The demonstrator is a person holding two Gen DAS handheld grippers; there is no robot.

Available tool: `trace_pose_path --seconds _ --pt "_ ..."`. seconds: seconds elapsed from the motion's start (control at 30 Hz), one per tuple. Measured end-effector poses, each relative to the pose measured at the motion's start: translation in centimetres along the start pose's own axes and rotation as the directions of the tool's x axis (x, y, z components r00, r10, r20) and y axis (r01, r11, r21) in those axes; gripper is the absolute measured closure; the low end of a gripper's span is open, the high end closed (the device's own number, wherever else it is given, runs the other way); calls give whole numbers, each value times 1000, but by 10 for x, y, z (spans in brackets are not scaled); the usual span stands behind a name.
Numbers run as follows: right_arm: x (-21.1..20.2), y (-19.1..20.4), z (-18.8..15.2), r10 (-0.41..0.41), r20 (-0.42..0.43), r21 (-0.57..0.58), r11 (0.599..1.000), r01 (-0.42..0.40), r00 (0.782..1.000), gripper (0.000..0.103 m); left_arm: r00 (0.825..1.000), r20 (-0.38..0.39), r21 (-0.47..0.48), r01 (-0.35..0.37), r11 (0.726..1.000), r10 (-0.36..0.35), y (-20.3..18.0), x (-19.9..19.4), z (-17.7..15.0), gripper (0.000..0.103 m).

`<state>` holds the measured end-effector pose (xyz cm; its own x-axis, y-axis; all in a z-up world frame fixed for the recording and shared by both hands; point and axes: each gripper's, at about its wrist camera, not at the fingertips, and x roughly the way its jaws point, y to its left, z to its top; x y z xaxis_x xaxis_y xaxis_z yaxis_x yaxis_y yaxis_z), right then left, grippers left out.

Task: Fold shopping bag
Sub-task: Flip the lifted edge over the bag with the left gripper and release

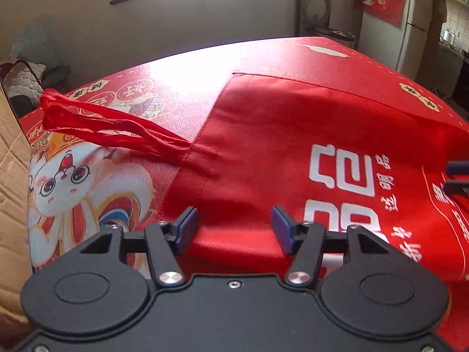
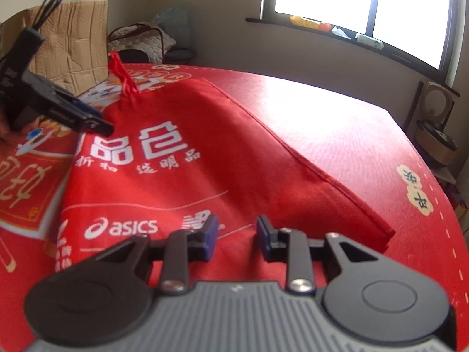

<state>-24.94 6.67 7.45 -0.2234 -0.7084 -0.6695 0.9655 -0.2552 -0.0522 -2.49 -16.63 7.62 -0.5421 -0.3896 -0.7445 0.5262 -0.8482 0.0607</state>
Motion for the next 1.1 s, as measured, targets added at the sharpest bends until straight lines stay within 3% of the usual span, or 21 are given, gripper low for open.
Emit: trace_pose_path --seconds 0.2,0.37,0.43,0.47,0.57,0.7,0.8,0.83,0.93,1.03,1.1 --pt "23 -19 25 51 -65 3 999 -51 997 74 999 -10 5 33 999 -33 -18 -31 -31 43" --pt "35 -23 38 32 -96 -8 999 -33 995 70 998 -1 25 56 998 -56 -46 -50 -47 44" --pt "36 -23 36 -21 -98 -14 1000 19 995 35 998 -1 30 63 998 -63 -61 -56 -51 45" --pt "37 -26 34 -56 -95 -12 998 55 994 32 998 0 34 67 997 -67 -69 -60 -55 46" --pt "36 -40 26 -24 -91 61 998 29 996 32 996 4 48 90 995 -91 -98 -72 -67 46" --pt "29 -39 17 -5 -67 61 998 10 998 33 992 4 65 123 990 -123 -126 -88 -81 45" --pt "25 -30 14 5 -49 46 999 -2 999 39 995 26 52 94 994 -96 -128 -93 -92 33" --pt "25 -25 14 6 -44 39 999 -4 999 43 996 28 39 84 996 -85 -123 -92 -93 25" --pt "22 -14 14 26 -32 16 1000 -26 999 57 1000 29 -14 4 1000 -3 -102 -92 -95 24" --pt "19 -2 13 52 -19 -8 999 -52 998 57 997 26 -23 -71 997 72 -89 -94 -95 23" --pt "16 6 11 66 -7 -19 998 -66 998 58 989 30 -22 -143 989 144 -81 -95 -95 16"
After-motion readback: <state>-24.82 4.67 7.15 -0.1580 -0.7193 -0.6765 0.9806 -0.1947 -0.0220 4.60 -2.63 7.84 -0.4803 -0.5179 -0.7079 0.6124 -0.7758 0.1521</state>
